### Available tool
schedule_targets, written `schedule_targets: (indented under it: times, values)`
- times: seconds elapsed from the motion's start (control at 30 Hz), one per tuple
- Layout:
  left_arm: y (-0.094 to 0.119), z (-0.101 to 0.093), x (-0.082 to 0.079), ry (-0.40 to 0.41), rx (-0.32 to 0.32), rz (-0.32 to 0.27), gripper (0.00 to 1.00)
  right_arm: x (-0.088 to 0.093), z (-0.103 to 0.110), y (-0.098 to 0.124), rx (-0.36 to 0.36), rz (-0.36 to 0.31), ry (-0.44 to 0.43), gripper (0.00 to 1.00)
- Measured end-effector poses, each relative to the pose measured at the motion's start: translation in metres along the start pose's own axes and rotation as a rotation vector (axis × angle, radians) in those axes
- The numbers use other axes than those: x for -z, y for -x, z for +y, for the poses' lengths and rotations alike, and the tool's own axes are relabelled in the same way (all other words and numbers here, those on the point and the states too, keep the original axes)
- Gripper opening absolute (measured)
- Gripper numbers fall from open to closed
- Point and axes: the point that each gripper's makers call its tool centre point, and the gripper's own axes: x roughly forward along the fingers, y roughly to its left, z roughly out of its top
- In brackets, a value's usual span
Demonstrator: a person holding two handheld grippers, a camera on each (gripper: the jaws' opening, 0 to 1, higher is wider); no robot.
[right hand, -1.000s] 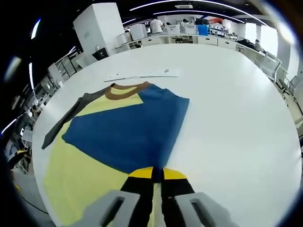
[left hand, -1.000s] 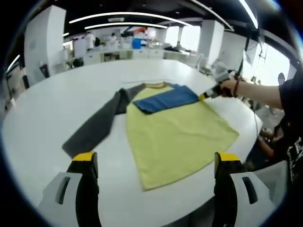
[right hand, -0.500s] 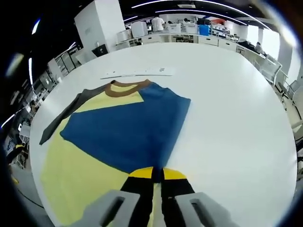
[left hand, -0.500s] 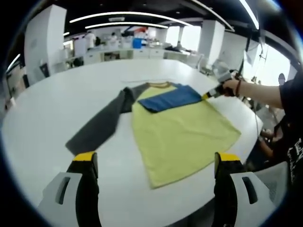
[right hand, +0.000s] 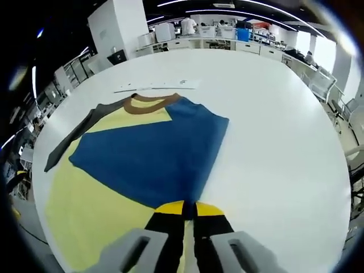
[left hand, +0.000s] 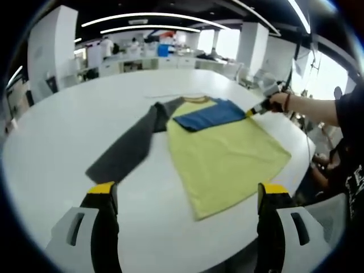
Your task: Fold the garment on the visible template until the final outline fits inside the template.
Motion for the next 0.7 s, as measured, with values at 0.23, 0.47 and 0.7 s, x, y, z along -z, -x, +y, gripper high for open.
schedule_targets:
  times: [0.23,0.47,0.7]
  values:
    - [0.0,0.001,0.0,0.001,-0.001,0.0,0.99,0.002,-0.012,0.002,0.014,0.015,0.014,0.0]
    - [0.0,0.001,0.001,0.006,0.0,0.002,0.98,0.003,-0.021,0.004,0.023,0.02,0.018,0.0]
    - [0.0,0.003,0.0,-0.006,-0.002,0.007,0.98,0.003,-0.028,0.005,0.041,0.023,0.025,0.0]
